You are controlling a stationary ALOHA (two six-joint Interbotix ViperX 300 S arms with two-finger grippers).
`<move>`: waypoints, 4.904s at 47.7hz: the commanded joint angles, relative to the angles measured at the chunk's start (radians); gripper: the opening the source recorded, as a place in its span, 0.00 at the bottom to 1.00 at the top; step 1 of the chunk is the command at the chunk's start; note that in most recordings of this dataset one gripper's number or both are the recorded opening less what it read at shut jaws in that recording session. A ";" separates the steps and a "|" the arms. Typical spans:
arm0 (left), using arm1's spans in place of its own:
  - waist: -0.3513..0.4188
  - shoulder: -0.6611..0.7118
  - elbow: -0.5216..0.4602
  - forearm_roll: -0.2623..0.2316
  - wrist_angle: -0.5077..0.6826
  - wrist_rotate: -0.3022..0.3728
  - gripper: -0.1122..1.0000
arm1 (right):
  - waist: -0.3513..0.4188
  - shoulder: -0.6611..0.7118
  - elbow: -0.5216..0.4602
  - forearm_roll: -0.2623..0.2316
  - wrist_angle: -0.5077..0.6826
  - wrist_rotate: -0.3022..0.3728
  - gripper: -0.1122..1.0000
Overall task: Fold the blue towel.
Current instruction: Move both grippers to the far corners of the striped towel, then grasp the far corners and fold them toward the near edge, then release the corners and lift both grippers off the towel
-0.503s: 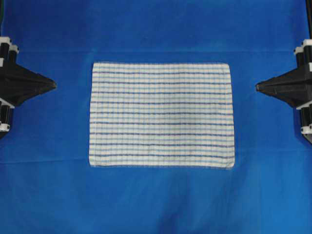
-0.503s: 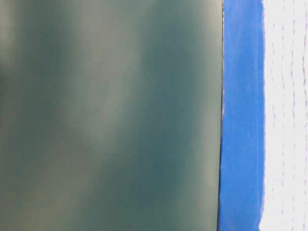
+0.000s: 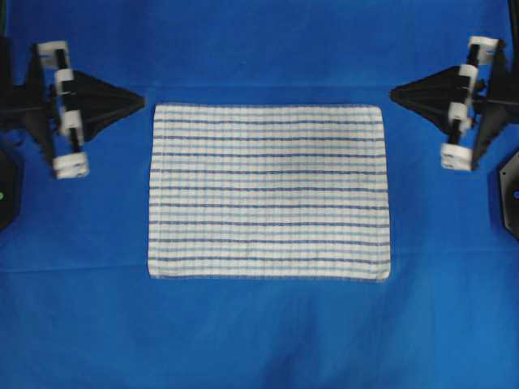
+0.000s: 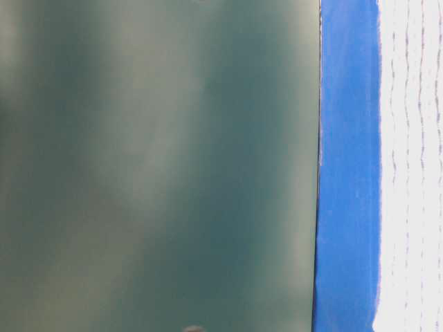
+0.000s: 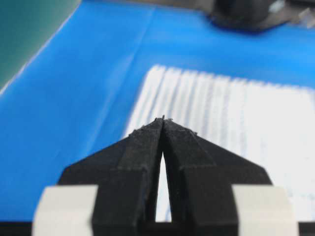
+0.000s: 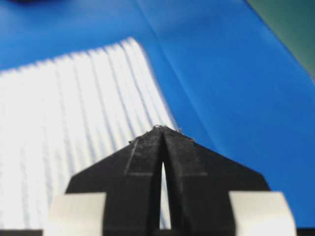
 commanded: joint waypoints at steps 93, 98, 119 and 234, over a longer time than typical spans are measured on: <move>0.138 0.546 -0.083 -0.002 -0.057 0.005 0.11 | -0.199 0.489 -0.048 -0.011 -0.115 -0.002 0.15; 0.123 0.541 -0.083 -0.002 -0.051 0.005 0.11 | -0.189 0.480 -0.038 -0.009 -0.112 0.000 0.15; -0.106 0.434 -0.035 -0.002 -0.029 -0.074 0.11 | 0.052 0.387 0.037 0.061 -0.078 0.037 0.15; -0.238 0.448 -0.078 0.000 0.143 -0.213 0.88 | 0.222 0.402 -0.023 -0.107 0.173 0.322 0.63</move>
